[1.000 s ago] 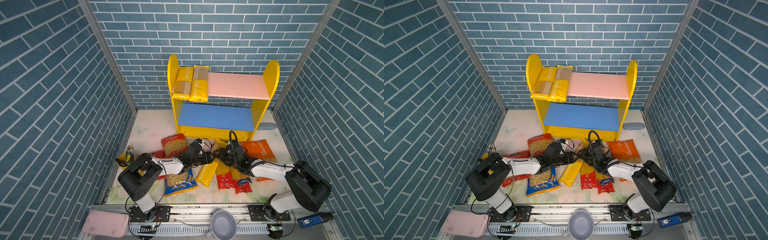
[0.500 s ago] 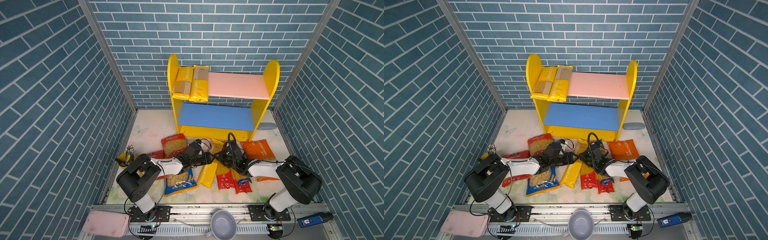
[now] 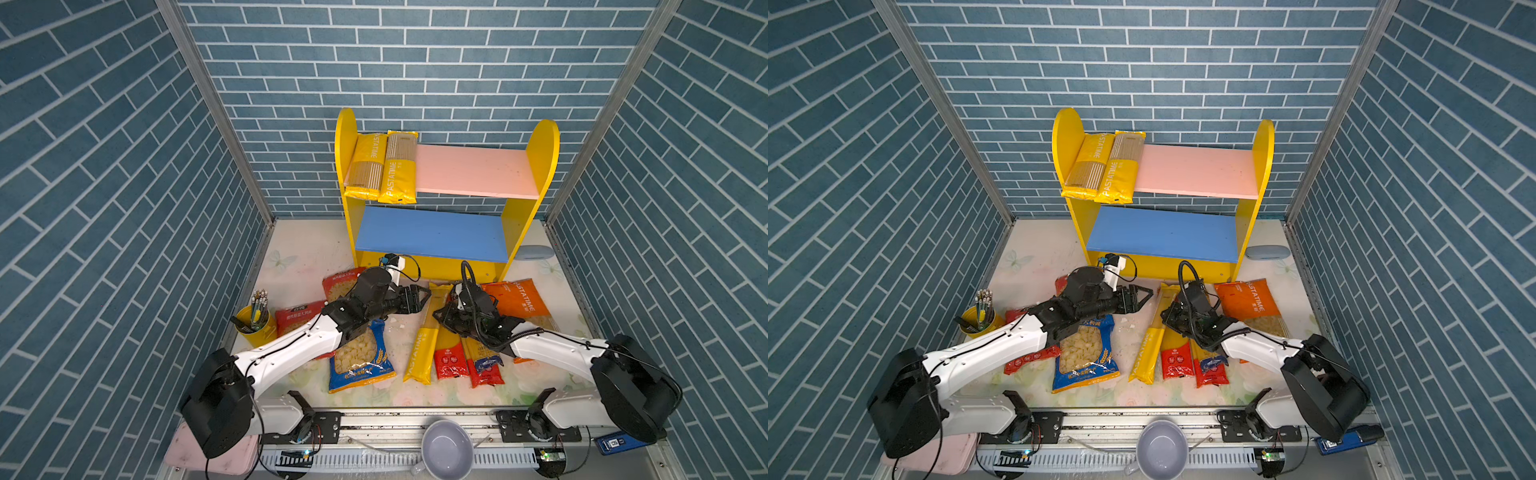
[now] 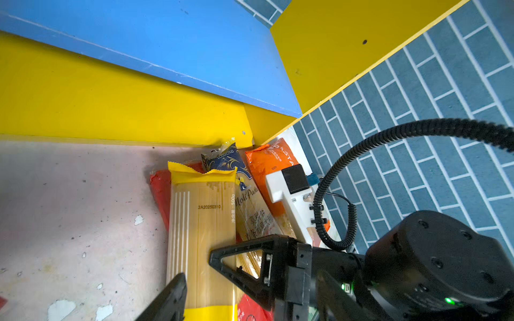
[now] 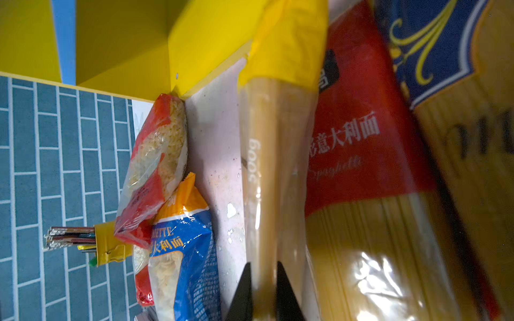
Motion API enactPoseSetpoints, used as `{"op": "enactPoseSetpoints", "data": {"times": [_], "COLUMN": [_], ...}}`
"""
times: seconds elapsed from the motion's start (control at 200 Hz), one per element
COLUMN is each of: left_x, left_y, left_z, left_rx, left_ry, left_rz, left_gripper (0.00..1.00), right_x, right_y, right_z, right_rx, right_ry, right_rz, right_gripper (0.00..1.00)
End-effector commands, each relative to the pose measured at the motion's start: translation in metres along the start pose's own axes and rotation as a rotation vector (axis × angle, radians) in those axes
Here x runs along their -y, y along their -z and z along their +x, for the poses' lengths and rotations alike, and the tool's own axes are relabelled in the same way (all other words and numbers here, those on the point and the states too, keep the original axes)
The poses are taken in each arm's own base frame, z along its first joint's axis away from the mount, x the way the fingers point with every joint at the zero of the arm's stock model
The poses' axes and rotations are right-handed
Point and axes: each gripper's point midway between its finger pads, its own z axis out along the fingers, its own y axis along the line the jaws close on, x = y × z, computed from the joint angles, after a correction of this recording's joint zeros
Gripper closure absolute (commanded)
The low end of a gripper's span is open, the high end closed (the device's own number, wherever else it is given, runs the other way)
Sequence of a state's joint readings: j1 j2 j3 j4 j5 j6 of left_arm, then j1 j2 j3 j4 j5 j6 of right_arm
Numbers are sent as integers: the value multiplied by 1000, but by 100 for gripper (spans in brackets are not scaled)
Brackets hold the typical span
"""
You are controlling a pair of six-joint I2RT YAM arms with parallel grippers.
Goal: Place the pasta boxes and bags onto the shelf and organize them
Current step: 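Grasp a third yellow spaghetti pack with the right gripper while the left hovers, then lift the pack upright with the right gripper while the left gripper grips it too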
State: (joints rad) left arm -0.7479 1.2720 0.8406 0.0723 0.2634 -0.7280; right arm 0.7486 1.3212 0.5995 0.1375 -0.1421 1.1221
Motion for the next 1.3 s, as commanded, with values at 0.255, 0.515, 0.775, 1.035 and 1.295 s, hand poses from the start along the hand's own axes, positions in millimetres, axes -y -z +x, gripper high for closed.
{"op": "enactPoseSetpoints", "data": {"times": [0.255,0.515,0.775,1.035,1.295], "left_x": [-5,24,71,112,131], "left_y": [19,26,41,27,31], "left_z": [-26,-28,-36,-1,-12], "left_rx": [71,79,79,-14,6], "left_ry": [110,72,65,-34,-59], "left_rz": [123,295,498,575,615], "left_gripper": [18,14,13,14,27], "right_x": [-79,-147,-187,-220,-236], "right_y": [65,127,191,231,247], "right_z": [-36,-51,-57,-52,-58], "right_rx": [105,138,143,112,126], "right_ry": [116,254,351,453,526], "right_rz": [-227,-455,-617,-721,-737], "right_gripper": [97,98,99,100,100]}}
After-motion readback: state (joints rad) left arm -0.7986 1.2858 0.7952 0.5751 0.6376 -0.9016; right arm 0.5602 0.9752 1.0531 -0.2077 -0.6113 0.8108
